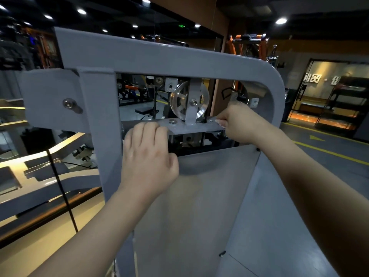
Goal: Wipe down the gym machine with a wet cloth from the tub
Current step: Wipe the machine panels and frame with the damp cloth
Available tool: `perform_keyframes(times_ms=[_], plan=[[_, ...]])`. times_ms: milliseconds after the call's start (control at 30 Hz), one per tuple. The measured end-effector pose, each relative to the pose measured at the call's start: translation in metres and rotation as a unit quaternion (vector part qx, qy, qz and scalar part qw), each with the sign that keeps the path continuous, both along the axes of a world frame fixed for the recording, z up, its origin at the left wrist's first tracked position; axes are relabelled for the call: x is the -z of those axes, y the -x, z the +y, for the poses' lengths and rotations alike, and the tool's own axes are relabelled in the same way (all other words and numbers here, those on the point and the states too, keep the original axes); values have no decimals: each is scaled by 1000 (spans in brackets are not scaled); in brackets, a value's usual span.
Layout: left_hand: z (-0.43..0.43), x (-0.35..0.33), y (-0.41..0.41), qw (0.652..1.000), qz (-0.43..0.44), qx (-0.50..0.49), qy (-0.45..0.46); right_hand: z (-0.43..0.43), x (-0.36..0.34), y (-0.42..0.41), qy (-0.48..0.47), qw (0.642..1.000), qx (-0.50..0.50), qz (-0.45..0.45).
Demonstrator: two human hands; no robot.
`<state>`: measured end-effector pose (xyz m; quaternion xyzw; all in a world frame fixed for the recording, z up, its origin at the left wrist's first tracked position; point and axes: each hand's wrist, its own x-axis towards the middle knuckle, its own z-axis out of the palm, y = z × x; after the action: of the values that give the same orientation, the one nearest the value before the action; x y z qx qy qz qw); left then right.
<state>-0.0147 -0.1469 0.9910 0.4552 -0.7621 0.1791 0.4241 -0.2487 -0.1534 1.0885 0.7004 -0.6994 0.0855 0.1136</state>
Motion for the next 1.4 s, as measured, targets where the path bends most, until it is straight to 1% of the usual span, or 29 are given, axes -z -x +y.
perform_keyframes(times_ms=[100, 167, 300, 400, 433, 533, 600, 767, 933, 1000, 1100, 1200, 1300, 1400], plan=[[1, 1, -6, 1000, -7, 10, -13, 12, 21, -14, 83, 995, 24, -45], [1, 1, -8, 1000, -1, 13, -15, 13, 31, -30, 118, 991, -1, -56], [0, 3, -12, 1000, -7, 18, -5, 7, 36, -67, 128, 984, -103, -63], [1, 3, -14, 1000, -8, 20, -5, 12, 35, -61, 125, 979, -141, -78], [1, 1, -14, 1000, -5, 25, -8, 12, 35, -50, 124, 981, -124, -80], [3, 0, -18, 998, 5, 53, -17, 14, 34, -21, 138, 989, -4, -56], [6, 2, -24, 997, 7, 74, -19, 14, 37, -33, 157, 986, 13, -47], [19, 9, -36, 995, -3, 101, -14, 10, 40, -94, 159, 981, -110, -31], [24, 10, -49, 995, 3, 98, 1, -5, 24, -136, 115, 967, -228, -8], [25, 9, -51, 996, -4, 93, 5, -8, 19, -137, 95, 963, -254, 9], [25, 10, -59, 997, -7, 78, 14, -7, 11, -120, 70, 977, -195, 58], [25, 11, -68, 998, -17, 65, 23, -9, 8, -125, 78, 982, -148, 93], [26, 10, -71, 998, -29, 61, 18, -31, 3, -150, 44, 988, -120, 90], [27, 7, -71, 997, -37, 59, 14, -36, 3, -152, 37, 987, -132, 84]])
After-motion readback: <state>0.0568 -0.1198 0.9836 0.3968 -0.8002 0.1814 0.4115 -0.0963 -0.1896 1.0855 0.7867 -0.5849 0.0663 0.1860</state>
